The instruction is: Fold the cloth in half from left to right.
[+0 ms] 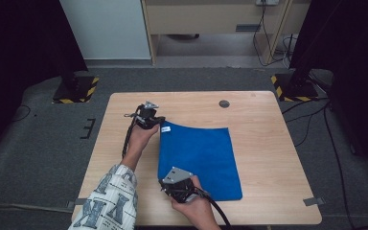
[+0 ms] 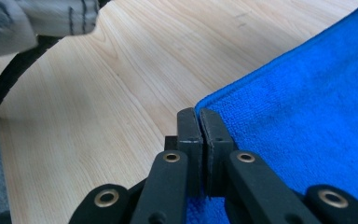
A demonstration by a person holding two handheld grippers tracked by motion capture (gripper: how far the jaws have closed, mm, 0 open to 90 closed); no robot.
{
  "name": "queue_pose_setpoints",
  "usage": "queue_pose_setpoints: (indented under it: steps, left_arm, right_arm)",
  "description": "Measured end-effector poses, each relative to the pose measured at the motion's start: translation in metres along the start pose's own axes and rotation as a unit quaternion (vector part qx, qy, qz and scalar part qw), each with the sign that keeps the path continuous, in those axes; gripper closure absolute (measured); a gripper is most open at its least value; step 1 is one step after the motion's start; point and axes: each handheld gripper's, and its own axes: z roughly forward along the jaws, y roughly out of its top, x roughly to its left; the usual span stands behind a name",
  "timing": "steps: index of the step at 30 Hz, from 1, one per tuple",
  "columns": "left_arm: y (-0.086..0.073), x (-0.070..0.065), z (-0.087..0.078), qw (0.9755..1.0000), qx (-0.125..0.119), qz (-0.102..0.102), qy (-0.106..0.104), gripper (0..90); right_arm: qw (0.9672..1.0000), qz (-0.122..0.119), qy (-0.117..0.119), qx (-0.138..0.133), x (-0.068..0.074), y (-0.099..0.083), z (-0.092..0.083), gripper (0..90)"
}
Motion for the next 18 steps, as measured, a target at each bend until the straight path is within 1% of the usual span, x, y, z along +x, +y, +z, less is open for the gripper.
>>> queue_pose_setpoints:
  steps: [1,3,5,7,10,14,18]
  left_arm:
    - [0.001,0.001,-0.001,1.0000,-0.003,-0.002,-0.002,89.2]
    - [0.004,0.002,-0.002,0.9999,-0.009,-0.002,-0.005,89.2]
    - [0.006,0.001,-0.004,0.9999,-0.011,0.003,-0.005,89.2]
    - [0.006,0.001,-0.006,0.9999,-0.009,0.009,0.000,89.2]
    - [0.007,0.005,-0.011,0.9999,-0.010,0.008,0.005,89.2]
    - [0.007,0.009,-0.018,0.9999,-0.010,0.008,0.011,89.2]
    - [0.007,0.013,-0.021,0.9998,-0.013,0.004,0.012,89.2]
  right_arm:
    - [1.0000,-0.006,0.003,-0.003,0.000,0.001,0.000,88.0]
    - [0.9999,-0.012,0.001,0.004,-0.001,0.002,0.002,88.0]
    - [0.9999,-0.008,-0.002,0.010,-0.002,0.003,0.003,88.0]
    - [0.9998,-0.010,-0.005,0.014,-0.002,0.005,0.004,88.0]
    - [0.9999,-0.012,-0.005,0.011,0.002,0.010,0.005,88.0]
    - [0.9998,-0.021,-0.004,0.006,0.009,0.018,0.007,88.0]
    - [0.9998,-0.020,-0.006,0.002,0.010,0.023,0.007,88.0]
